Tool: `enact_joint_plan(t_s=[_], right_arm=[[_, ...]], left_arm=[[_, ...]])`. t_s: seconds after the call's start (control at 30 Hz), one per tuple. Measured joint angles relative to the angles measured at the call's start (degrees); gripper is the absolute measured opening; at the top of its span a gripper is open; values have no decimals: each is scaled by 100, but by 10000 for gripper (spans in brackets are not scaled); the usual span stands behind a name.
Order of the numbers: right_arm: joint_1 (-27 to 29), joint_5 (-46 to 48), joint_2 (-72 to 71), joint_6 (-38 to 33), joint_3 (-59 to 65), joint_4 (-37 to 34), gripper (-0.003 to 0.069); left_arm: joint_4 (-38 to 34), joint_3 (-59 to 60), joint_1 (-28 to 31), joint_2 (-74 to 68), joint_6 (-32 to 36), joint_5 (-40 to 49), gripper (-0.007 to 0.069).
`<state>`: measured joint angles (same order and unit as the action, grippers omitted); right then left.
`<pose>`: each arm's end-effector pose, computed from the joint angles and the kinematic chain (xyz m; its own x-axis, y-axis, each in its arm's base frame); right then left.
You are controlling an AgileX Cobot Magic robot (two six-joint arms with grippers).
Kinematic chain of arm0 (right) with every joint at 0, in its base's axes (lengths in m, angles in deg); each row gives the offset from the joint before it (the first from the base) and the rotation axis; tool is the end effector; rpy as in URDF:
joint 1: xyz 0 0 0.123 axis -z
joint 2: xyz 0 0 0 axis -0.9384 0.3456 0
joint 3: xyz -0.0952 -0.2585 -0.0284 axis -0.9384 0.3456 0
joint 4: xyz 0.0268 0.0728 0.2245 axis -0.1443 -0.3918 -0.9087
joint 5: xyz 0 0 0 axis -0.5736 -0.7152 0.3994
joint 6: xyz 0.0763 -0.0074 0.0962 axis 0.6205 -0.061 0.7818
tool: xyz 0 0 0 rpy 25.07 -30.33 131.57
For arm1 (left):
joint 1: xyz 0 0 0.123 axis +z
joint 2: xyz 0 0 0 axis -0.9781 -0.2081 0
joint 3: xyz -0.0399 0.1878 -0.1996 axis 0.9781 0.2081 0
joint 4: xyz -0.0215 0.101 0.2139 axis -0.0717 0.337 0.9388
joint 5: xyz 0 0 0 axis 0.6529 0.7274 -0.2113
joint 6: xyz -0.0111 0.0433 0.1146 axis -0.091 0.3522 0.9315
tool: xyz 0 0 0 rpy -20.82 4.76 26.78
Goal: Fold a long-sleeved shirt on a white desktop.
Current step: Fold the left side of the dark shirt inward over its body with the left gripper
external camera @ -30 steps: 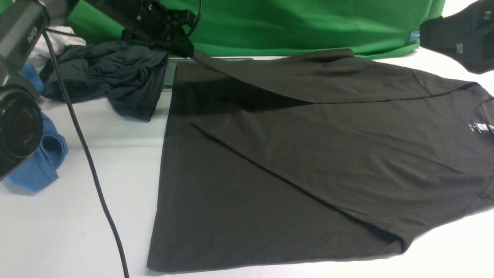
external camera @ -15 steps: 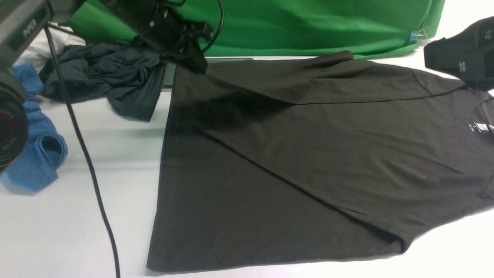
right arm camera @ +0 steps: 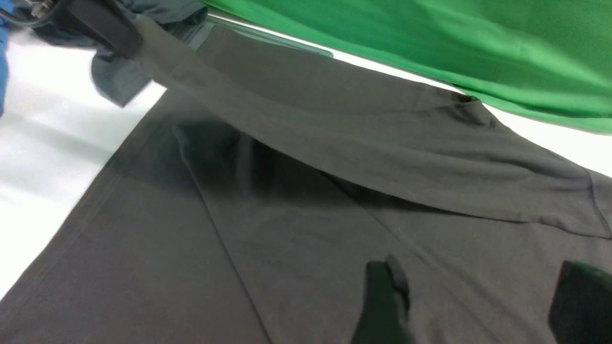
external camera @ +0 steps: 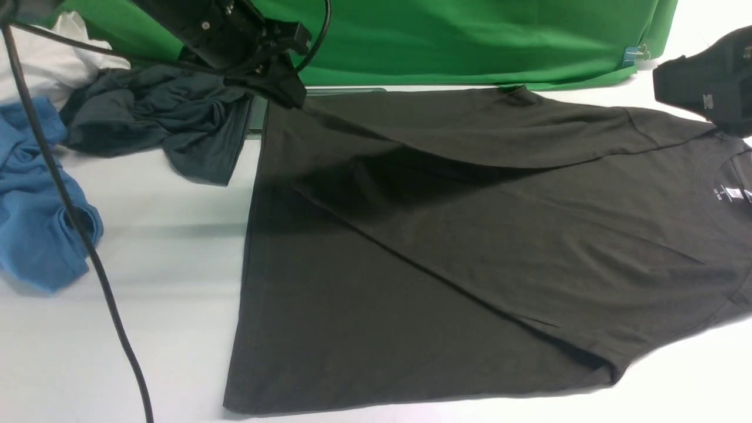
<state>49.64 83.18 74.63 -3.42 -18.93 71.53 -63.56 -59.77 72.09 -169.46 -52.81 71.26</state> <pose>0.2153 0.0814 0.3739 -0.5409 -0.1685 -0.8240 -0.3438 0.9384 0.0338 0.4242 -0.0942 0.2758 -0.8901 0.1784 -0.4193 0.3355 0.8793 -0.3381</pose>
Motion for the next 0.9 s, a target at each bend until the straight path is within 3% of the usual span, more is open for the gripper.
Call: enact_joint_plan(t_s=[0.23, 0.43, 0.53, 0.57, 0.7, 0.77, 0.9], right_arm=[[0, 0, 0, 12, 0, 6, 473], [0, 0, 0, 88, 0, 6, 473], [0, 0, 0, 269, 0, 6, 474], [0, 0, 0, 276, 0, 6, 474], [0, 0, 0, 299, 0, 6, 473], [0, 0, 0, 304, 0, 6, 474], [0, -8, 0, 304, 0, 13, 474]], left_arm=[[254, 717, -201, 0, -150, -45, 53], [439, 1734, -562, -17, -333, -745, 109], [946, 2041, -818, -30, -677, -1240, 232], [1011, 2047, -826, -30, -699, -1249, 241], [1432, 2050, -873, 12, -922, -1274, 441], [1525, 2050, -860, 86, -887, -985, 552], [1567, 2050, -850, 288, -516, -316, 663]])
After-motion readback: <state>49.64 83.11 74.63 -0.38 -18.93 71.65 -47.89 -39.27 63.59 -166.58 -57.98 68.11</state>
